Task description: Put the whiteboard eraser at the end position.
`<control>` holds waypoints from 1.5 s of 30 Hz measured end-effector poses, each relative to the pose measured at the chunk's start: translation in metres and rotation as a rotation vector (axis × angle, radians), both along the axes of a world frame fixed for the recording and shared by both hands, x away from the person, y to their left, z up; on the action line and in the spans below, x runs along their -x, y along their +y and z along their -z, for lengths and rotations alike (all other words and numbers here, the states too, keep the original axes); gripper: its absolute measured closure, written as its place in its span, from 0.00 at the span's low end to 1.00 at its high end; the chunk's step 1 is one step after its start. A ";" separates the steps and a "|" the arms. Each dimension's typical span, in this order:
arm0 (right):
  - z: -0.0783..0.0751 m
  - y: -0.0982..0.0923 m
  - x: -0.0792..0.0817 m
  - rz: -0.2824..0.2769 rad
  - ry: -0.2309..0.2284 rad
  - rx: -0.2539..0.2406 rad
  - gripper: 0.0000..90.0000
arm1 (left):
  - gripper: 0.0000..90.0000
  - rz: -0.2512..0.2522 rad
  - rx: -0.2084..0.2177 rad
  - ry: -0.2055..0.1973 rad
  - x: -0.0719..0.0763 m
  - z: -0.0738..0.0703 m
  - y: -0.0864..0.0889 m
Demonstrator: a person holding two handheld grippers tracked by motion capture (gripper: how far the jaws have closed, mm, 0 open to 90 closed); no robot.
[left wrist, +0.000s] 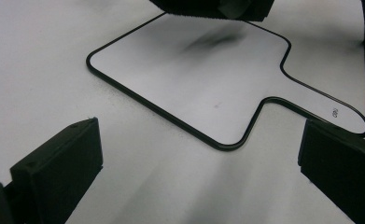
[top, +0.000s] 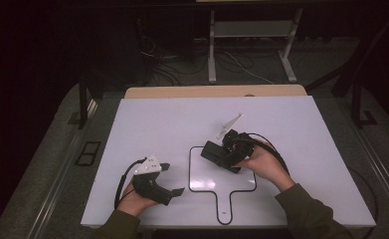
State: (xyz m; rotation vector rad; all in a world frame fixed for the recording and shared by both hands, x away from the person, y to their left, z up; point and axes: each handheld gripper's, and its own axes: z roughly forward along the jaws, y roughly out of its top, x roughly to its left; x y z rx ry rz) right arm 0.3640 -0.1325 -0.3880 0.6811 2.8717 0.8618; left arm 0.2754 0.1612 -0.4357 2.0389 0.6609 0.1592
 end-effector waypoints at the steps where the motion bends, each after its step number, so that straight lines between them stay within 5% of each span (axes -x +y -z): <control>1: -0.001 -0.001 -0.001 0.003 -0.003 0.000 0.43 | 0.00 -0.001 0.001 0.000 0.000 0.000 0.000; 22: -0.002 -0.028 -0.043 0.156 -0.007 -0.051 0.43 | 0.00 -0.002 0.008 0.005 0.000 0.000 -0.001; 45: 0.009 -0.010 -0.121 0.260 -0.026 -0.003 0.43 | 0.00 0.000 0.014 0.001 -0.001 -0.001 0.001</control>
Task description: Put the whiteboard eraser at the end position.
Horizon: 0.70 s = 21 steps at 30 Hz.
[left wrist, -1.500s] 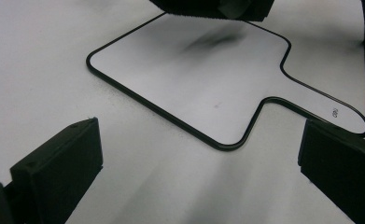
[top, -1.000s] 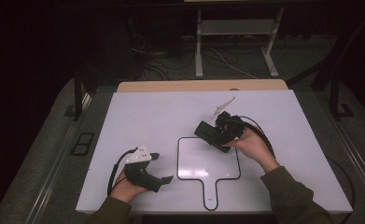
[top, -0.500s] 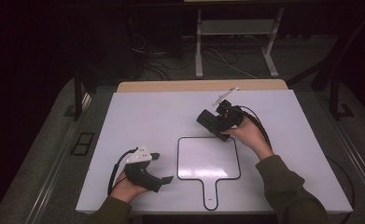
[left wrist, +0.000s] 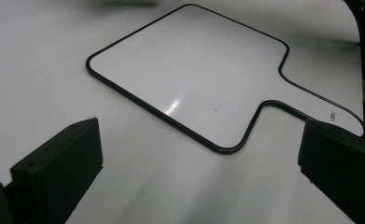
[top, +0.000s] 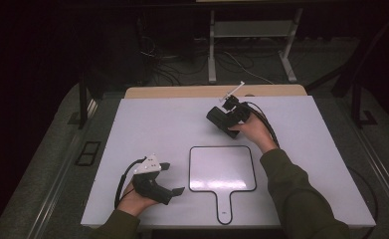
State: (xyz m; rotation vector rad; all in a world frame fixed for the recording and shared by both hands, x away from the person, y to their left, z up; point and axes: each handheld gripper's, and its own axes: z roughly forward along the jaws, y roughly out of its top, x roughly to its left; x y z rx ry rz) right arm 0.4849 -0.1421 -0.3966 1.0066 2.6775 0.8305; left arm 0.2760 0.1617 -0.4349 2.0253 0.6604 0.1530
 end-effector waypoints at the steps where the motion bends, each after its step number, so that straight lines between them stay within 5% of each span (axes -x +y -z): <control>1: 0.002 0.002 -0.003 -0.001 -0.001 0.016 0.43 | 0.00 0.000 0.000 0.000 0.000 0.000 0.000; 13: 0.026 0.007 -0.018 0.014 0.035 0.060 0.43 | 0.00 0.000 0.004 -0.004 0.000 -0.001 0.000; 21: 0.031 0.009 -0.020 0.010 0.014 0.082 0.42 | 0.00 0.001 0.001 -0.003 0.000 -0.001 0.001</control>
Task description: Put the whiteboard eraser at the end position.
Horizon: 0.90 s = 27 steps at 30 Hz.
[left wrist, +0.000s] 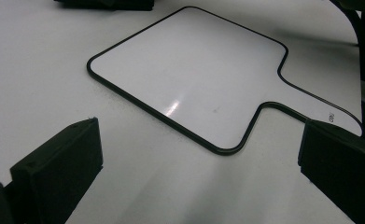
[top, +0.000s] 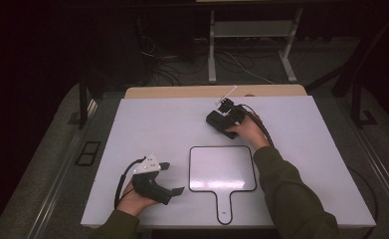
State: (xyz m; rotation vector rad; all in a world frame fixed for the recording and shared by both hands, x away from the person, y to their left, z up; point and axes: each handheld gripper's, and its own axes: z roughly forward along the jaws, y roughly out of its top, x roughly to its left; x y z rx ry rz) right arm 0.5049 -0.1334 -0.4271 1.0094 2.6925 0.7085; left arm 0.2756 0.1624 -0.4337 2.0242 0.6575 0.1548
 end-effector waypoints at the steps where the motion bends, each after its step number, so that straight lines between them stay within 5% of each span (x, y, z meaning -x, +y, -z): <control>1: 0.000 0.001 0.000 0.004 0.009 0.002 0.42 | 0.00 0.000 0.000 0.000 0.000 0.000 0.000; 9: 0.002 -0.002 0.000 0.017 0.004 -0.030 0.42 | 0.00 -0.003 0.000 -0.001 -0.001 0.001 0.000; 27: -0.025 -0.014 0.008 0.034 -0.030 -0.179 0.32 | 0.00 -0.009 -0.001 0.003 -0.004 0.001 -0.001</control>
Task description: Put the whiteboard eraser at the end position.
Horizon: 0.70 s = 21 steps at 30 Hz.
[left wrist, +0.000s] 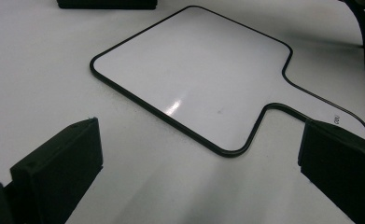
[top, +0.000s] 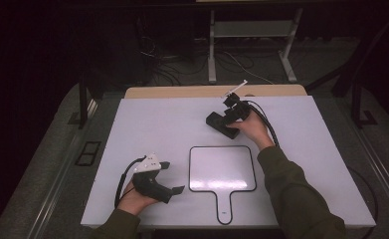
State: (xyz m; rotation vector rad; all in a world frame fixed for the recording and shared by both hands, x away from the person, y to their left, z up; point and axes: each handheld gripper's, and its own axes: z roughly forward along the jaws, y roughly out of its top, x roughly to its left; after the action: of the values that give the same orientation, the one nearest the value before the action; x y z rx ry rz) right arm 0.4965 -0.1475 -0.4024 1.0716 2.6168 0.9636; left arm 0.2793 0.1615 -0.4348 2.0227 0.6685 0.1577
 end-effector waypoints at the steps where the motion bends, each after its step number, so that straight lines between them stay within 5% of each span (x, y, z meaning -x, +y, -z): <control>1: -0.002 -0.002 0.001 -0.001 -0.001 -0.015 0.32 | 0.00 -0.001 0.000 0.001 0.000 0.000 0.000; 11: -0.008 -0.016 0.022 0.034 -0.030 -0.085 0.21 | 0.00 0.002 -0.011 0.003 0.000 0.001 -0.001; 21: -0.010 -0.039 0.062 0.041 -0.148 -0.151 0.19 | 0.00 0.006 -0.011 0.000 0.002 0.000 -0.001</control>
State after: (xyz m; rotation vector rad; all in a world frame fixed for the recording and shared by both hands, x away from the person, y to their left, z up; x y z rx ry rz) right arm 0.4347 -0.1867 -0.3928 1.0386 2.4269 1.1988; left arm 0.2776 0.1606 -0.4352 2.0354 0.6631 0.1579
